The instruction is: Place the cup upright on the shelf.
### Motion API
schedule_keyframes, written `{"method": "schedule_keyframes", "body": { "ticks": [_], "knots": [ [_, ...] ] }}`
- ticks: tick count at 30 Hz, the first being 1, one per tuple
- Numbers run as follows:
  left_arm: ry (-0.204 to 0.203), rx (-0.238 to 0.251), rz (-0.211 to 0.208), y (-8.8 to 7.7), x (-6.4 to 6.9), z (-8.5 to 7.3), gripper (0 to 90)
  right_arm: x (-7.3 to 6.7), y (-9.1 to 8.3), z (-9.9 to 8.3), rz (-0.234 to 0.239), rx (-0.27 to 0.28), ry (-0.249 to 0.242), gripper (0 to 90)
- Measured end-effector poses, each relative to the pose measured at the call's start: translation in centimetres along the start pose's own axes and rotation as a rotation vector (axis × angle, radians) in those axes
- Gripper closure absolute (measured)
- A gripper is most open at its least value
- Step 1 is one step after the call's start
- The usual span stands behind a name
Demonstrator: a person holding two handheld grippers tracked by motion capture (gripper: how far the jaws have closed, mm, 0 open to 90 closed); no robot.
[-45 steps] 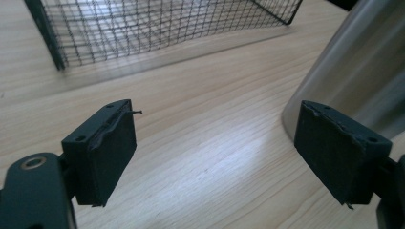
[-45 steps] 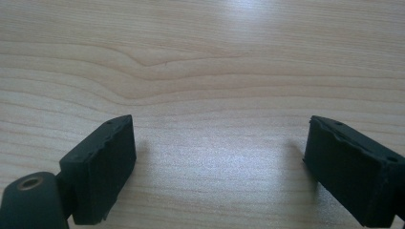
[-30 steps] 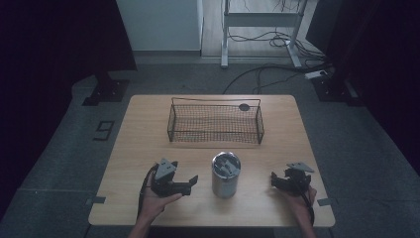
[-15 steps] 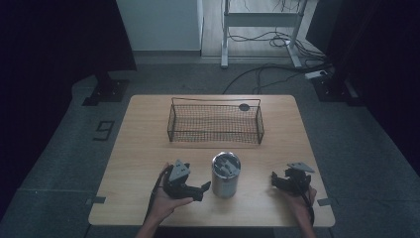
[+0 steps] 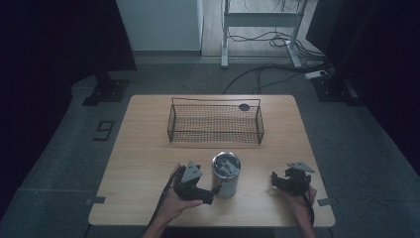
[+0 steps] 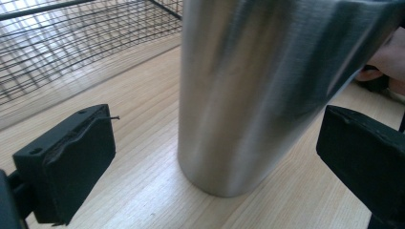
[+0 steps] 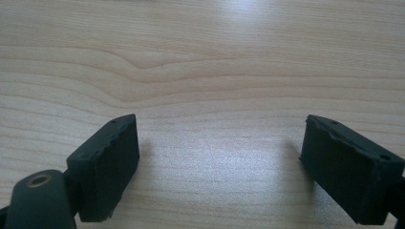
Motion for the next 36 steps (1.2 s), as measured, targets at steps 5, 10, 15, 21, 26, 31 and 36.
{"method": "schedule_keyframes", "body": {
  "ticks": [5,10,15,21,26,31,36],
  "knots": [
    [0.011,-0.014,-0.018,0.9,0.5,0.0,0.0,0.0,0.0,0.0,0.0,0.0,0.0,12.6],
    [0.02,-0.017,-0.02,1.4,0.9,0.1,0.0,0.0,0.0,0.0,0.0,0.0,0.0,12.6],
    [0.028,-0.026,-0.029,2.3,1.3,0.4,0.0,0.0,0.0,0.0,0.0,0.0,0.0,12.6],
    [0.037,-0.016,-0.033,3.8,1.7,0.8,0.0,0.0,0.0,0.0,-0.003,-0.001,0.003,12.7],
    [0.033,-0.011,-0.027,4.5,1.9,1.0,0.0,0.0,0.0,0.0,-0.002,-0.001,0.004,12.7],
    [0.029,0.002,-0.025,5.2,2.0,1.3,0.0,0.0,0.0,0.0,-0.004,0.0,0.005,12.7],
    [0.029,0.017,-0.021,5.3,2.1,1.4,1.8,0.0,0.0,0.0,-0.004,0.0,0.005,12.7]
  ]
}}
Point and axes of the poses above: each handheld gripper's, and its own axes: y roughly forward along the jaws, z roughly out of its top, x roughly to its right, the point moved 4 cm from there along y, roughly forward along the jaws, and after that the axes turned 4 degrees about -y, right-handed, at the moved point
